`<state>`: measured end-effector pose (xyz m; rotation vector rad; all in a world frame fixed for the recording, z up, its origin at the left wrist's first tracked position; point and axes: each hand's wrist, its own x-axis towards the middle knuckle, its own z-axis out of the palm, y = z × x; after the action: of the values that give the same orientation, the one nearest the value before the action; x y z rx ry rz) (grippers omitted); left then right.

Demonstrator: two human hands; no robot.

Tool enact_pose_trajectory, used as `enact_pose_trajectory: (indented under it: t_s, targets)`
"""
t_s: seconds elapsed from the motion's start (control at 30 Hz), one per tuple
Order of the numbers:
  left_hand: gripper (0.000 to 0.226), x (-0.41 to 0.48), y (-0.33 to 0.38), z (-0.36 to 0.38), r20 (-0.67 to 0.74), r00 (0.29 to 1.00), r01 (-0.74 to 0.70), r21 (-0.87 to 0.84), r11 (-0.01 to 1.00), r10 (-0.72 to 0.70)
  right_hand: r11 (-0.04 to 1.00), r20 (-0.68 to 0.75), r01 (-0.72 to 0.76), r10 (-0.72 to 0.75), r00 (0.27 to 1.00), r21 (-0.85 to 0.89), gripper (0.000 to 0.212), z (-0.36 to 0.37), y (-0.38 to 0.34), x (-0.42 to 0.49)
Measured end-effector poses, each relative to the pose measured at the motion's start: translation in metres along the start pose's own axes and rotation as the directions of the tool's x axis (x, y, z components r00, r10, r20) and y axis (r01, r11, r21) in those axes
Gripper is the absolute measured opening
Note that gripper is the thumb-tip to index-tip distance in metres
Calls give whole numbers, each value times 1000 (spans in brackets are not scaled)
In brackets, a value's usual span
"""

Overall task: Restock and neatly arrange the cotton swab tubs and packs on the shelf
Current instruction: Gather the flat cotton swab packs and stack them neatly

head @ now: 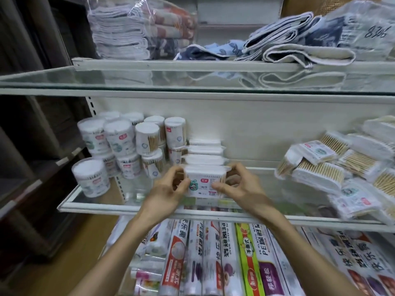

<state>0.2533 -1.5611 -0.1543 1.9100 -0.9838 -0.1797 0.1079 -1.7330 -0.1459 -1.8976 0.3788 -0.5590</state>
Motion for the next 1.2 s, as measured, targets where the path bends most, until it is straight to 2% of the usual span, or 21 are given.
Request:
enact_pose_trajectory:
  t_s: [0.17, 0.43, 0.53, 0.57, 0.63, 0.7, 0.8, 0.87, 0.97, 1.07, 1.13, 1.2]
  targets:
    - [15, 5, 5, 0, -8, 996, 90, 14, 996, -90, 1000, -43, -9, 8, 999, -15, 42, 8, -1, 7]
    - [25, 10, 13, -2, 25, 998, 54, 44, 998, -55, 997, -82, -19, 12, 997, -80, 42, 9, -1, 16]
    - [23, 9, 13, -2, 42, 996, 84, -8, 996, -84, 994, -65, -14, 7, 998, -111, 44, 7, -2, 16]
    - [27, 8, 13, -2, 46, 994, 98, -19, 995, -98, 994, -55, -10, 4, 998, -112, 45, 6, -2, 15]
    - [54, 7, 13, -2, 13, 994, 111, -14, 994, -111, 996, -38, -5, 1, 999, -93, 50, 3, -3, 13]
    - [69, 5, 18, -1, -84, 994, 77, 10, 997, -75, 995, -46, 4, -9, 999, -100, 58, -4, -5, 10]
    - [54, 5, 34, 2, -258, 961, -94, 34, 995, 99, 993, -98, 36, -47, 994, -110, 60, -22, -10, 6]
    - [44, 6, 50, 7, -300, 926, -228, 45, 973, 231, 989, -178, 68, -92, 980, -132, 49, -40, -11, 3]
    - [31, 14, 72, 26, -259, 908, -340, -1, 940, 328, 961, -329, 106, -189, 925, -255, 24, -78, -6, 2]
    - [25, 26, 95, 58, -205, 894, -408, -9, 913, 397, 950, -443, 83, -217, 870, -302, 8, -122, 4, -4]
    - [28, 38, 109, 84, -142, 907, -407, -49, 912, 397, 952, -508, 47, -203, 837, -303, 4, -151, 11, -10]
    - [30, 52, 121, 114, 9, 941, -336, -102, 936, 339, 953, -545, 12, -183, 818, -303, 3, -175, 15, -18]
